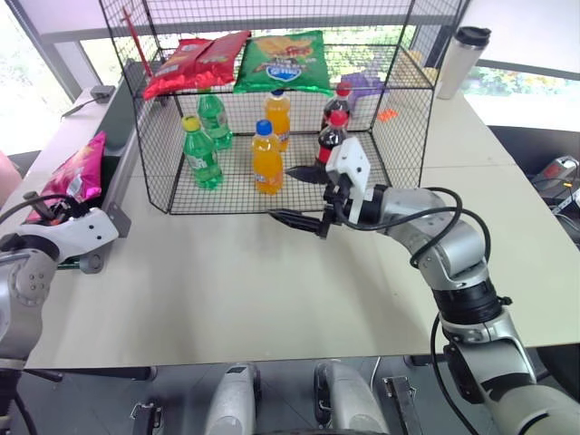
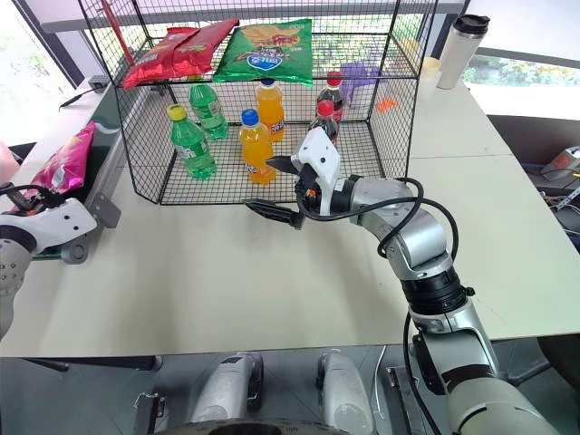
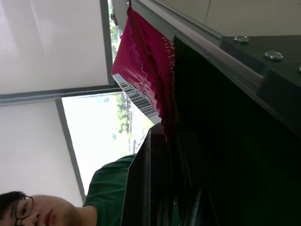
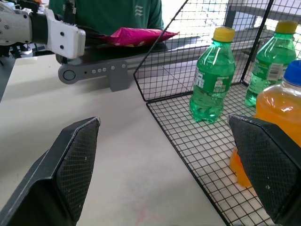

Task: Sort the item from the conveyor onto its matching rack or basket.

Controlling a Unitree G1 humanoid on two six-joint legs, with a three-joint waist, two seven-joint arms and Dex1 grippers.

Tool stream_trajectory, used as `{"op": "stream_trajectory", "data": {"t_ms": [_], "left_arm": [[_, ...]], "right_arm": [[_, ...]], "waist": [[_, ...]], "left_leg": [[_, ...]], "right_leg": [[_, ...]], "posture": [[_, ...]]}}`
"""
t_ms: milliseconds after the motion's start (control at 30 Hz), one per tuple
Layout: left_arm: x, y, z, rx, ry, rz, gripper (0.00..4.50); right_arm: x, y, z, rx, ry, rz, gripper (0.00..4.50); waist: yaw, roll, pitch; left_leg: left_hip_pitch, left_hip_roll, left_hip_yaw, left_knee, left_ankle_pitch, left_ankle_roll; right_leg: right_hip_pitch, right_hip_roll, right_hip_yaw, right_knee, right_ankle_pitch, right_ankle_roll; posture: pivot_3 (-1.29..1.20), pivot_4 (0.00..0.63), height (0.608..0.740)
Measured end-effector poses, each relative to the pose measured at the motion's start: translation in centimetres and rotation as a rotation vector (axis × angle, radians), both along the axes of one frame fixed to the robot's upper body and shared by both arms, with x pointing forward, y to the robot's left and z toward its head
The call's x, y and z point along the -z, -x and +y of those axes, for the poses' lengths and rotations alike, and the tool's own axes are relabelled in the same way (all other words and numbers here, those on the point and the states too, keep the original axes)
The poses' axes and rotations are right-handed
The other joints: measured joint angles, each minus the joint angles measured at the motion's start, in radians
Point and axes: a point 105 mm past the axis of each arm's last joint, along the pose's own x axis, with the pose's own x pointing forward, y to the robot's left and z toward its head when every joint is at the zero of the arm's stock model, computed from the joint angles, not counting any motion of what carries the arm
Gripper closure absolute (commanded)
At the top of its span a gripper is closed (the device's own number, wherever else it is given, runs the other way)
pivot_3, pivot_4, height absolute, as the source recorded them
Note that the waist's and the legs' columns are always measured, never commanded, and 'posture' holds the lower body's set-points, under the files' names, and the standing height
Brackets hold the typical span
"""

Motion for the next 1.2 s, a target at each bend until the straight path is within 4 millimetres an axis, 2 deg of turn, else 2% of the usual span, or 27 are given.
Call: {"op": "stream_trajectory", "data": {"t_ms": [167,267,367,467,533,633,800,900,1000,1133,1200], "left_arm": [[0.0,0.3,-0.6,0.018,0.010,0.018,4.47],[-1.1,0.5,-1.3,0.047,0.022,0.011,4.47],[-5.4,0.9,-1.8,0.072,0.084,-0.071,4.47],[-11.6,2.0,-2.2,0.118,0.213,-0.200,4.47],[-15.1,3.3,-2.3,0.151,0.317,-0.239,4.47],[-18.3,5.5,-2.4,0.216,0.509,-0.247,4.47],[-20.1,9.3,-3.6,0.330,0.777,-0.064,4.47],[-21.2,11.6,-4.9,0.427,0.866,0.031,4.47],[-22.7,13.2,-5.9,0.556,0.931,0.037,4.47],[-23.5,14.0,-7.2,0.685,0.984,0.070,4.47],[-23.7,13.9,-8.6,0.775,1.000,0.113,4.47]], "right_arm": [[-0.2,0.0,0.1,0.005,-0.008,-0.019,0.00],[-0.2,-0.1,0.0,0.013,-0.005,-0.028,0.00],[-0.2,-0.2,-0.1,0.020,-0.005,-0.035,0.00],[-0.4,-0.4,-0.3,0.028,-0.019,-0.037,0.00],[-0.4,-0.7,-0.6,0.039,-0.040,-0.026,0.00],[-0.6,-1.1,-1.0,0.047,-0.075,-0.003,0.00],[-0.7,-1.8,-1.6,0.056,-0.131,0.037,0.00],[-0.9,-2.1,-1.7,0.049,-0.156,0.052,0.00],[-1.6,-2.2,-1.9,0.027,-0.190,0.059,0.00],[-3.1,-2.1,-2.7,-0.014,-0.239,0.069,0.00],[-3.9,-2.1,-3.1,-0.044,-0.247,0.077,0.00]], "waist": [[0.001,-0.001,0.000],[0.000,-0.001,0.001],[0.001,-0.002,0.001],[-0.001,-0.003,0.001],[-0.003,-0.003,0.001],[-0.009,-0.003,0.001],[-0.009,-0.004,0.002],[-0.006,-0.004,0.002],[-0.005,-0.004,0.003],[-0.004,-0.004,0.003],[-0.003,-0.005,0.003]], "left_leg": [[-0.001,0.000,0.000,0.000,0.000,0.000],[-0.002,0.000,0.000,0.000,0.000,0.000],[-0.004,0.000,-0.001,0.000,0.000,0.000],[-0.005,0.000,-0.001,0.001,0.000,0.000],[-0.005,0.000,-0.001,0.001,0.000,0.000],[-0.004,0.000,-0.001,0.000,0.000,0.000],[-0.004,0.000,-0.001,0.000,0.000,0.000],[-0.004,0.000,-0.002,0.001,0.000,0.000],[-0.004,0.000,-0.002,0.001,0.000,0.000],[-0.004,0.000,-0.003,0.001,0.000,0.000],[-0.004,0.000,-0.003,0.001,0.000,0.000]], "right_leg": [[0.000,0.000,0.000,0.000,0.000,0.000],[-0.002,0.000,0.000,0.000,0.000,0.000],[-0.003,0.000,0.000,0.000,0.000,0.000],[-0.003,0.000,0.000,-0.001,0.000,0.000],[-0.003,0.000,0.000,-0.001,0.000,0.000],[-0.003,0.001,0.000,0.000,0.000,0.001],[-0.003,0.002,0.000,0.000,-0.001,0.001],[-0.003,0.002,0.000,-0.001,-0.002,-0.001],[-0.003,0.002,0.000,-0.001,-0.004,-0.001],[-0.002,0.002,0.000,0.000,-0.005,0.002],[-0.002,0.002,0.000,-0.001,-0.004,0.002]], "posture": [[0.00,0.150,0.740],[0.00,0.150,0.740],[0.00,0.150,0.740],[0.00,0.150,0.740],[0.00,0.150,0.740],[0.00,0.150,0.740],[0.00,0.150,0.740],[0.00,0.150,0.740],[0.00,0.150,0.740],[0.00,0.150,0.740],[0.00,0.150,0.740]]}}
